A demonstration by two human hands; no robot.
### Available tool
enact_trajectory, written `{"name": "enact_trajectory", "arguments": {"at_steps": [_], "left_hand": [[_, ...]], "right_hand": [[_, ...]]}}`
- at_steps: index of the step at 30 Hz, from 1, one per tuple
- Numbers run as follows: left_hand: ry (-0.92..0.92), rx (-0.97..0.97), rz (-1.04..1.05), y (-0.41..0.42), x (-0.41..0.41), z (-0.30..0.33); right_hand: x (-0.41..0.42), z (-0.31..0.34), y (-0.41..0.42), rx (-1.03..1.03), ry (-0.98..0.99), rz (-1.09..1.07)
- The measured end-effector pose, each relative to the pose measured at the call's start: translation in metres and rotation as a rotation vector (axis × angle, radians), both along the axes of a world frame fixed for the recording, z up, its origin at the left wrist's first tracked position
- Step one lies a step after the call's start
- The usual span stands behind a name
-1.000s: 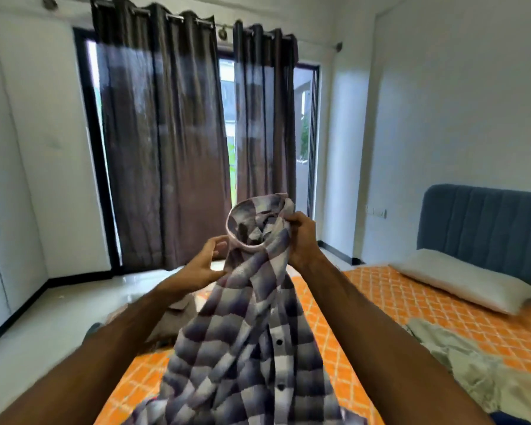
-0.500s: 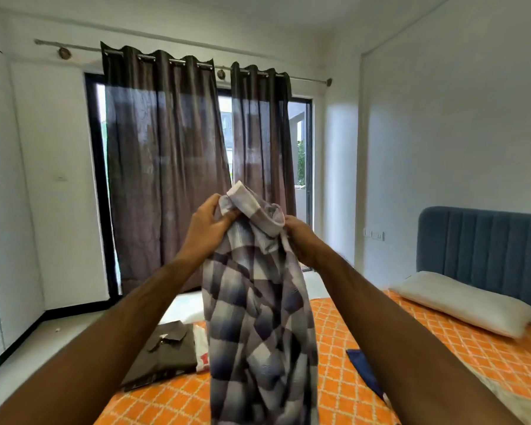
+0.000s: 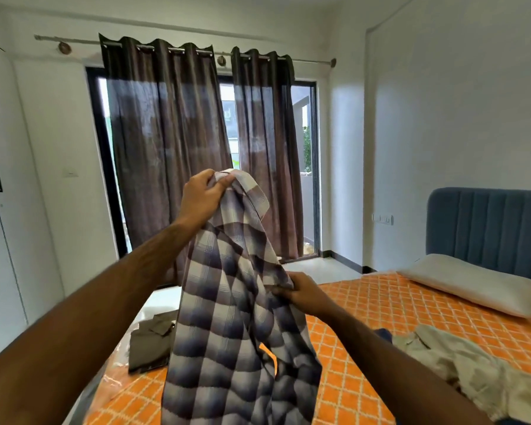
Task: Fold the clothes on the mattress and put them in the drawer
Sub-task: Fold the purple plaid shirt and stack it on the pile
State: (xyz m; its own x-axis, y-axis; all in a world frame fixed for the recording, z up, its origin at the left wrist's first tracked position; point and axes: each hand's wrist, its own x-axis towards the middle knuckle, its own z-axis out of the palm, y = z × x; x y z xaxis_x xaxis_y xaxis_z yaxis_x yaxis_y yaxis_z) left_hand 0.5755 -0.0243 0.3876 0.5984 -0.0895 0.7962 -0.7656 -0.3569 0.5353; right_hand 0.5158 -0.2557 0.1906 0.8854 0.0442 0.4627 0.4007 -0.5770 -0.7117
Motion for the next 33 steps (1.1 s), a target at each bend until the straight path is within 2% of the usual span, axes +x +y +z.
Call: {"name": "enact_trajectory", "arguments": {"at_steps": [3,6,9,11,13,15,16,17,19,22,23,24,27,29,31,33], "left_hand": [[0.146,-0.016,-0.169,0.017,-0.006,-0.018],[0.571,0.071,-0.393,0.045,-0.004,-0.069],[0.883,0.226,-0.473,0.067,-0.002,-0.149],[1.026,0.242,-0.552,0.063,-0.013,-0.2],[0.968,0.133,-0.577,0.048,-0.032,-0.222],[0.811,-0.183,-0.624,0.033,-0.035,-0.217],[0.706,-0.328,-0.632,0.03,-0.032,-0.207],[0.593,-0.388,-0.635,0.028,-0.029,-0.194],[0.432,-0.269,-0.646,0.025,-0.025,-0.17],[0.56,0.235,-0.71,0.01,-0.027,-0.173],[0.604,0.359,-0.707,0.006,-0.024,-0.182],[0.604,0.405,-0.667,0.004,-0.02,-0.191],[0.39,0.31,-0.374,0.012,-0.006,-0.189],[0.208,0.154,-0.183,0.025,-0.004,-0.166],[0.065,-0.049,-0.066,0.039,-0.01,-0.13],[-0.024,-0.17,0.015,0.049,-0.008,-0.096]], "right_hand": [[-0.002,0.005,-0.007,0.256,-0.017,-0.049],[-0.004,0.034,-0.02,0.434,-0.023,-0.094],[-0.003,0.067,-0.028,0.474,0.016,-0.087],[-0.007,0.09,-0.033,0.42,0.093,-0.012],[-0.016,0.109,-0.04,0.252,0.178,0.078],[-0.023,0.124,-0.049,0.127,0.186,0.083],[-0.027,0.132,-0.053,0.142,0.169,0.055],[-0.03,0.139,-0.058,0.175,0.138,0.015],[-0.028,0.151,-0.074,0.218,0.06,-0.106],[-0.018,0.155,-0.087,0.205,0.032,-0.272],[-0.015,0.152,-0.089,0.188,0.038,-0.309],[-0.013,0.147,-0.09,0.173,0.038,-0.346],[-0.014,0.137,-0.102,0.19,-0.053,-0.478],[-0.019,0.137,-0.115,0.191,-0.101,-0.545],[-0.025,0.139,-0.129,0.175,-0.109,-0.561],[-0.029,0.144,-0.138,0.14,-0.114,-0.551]]}}
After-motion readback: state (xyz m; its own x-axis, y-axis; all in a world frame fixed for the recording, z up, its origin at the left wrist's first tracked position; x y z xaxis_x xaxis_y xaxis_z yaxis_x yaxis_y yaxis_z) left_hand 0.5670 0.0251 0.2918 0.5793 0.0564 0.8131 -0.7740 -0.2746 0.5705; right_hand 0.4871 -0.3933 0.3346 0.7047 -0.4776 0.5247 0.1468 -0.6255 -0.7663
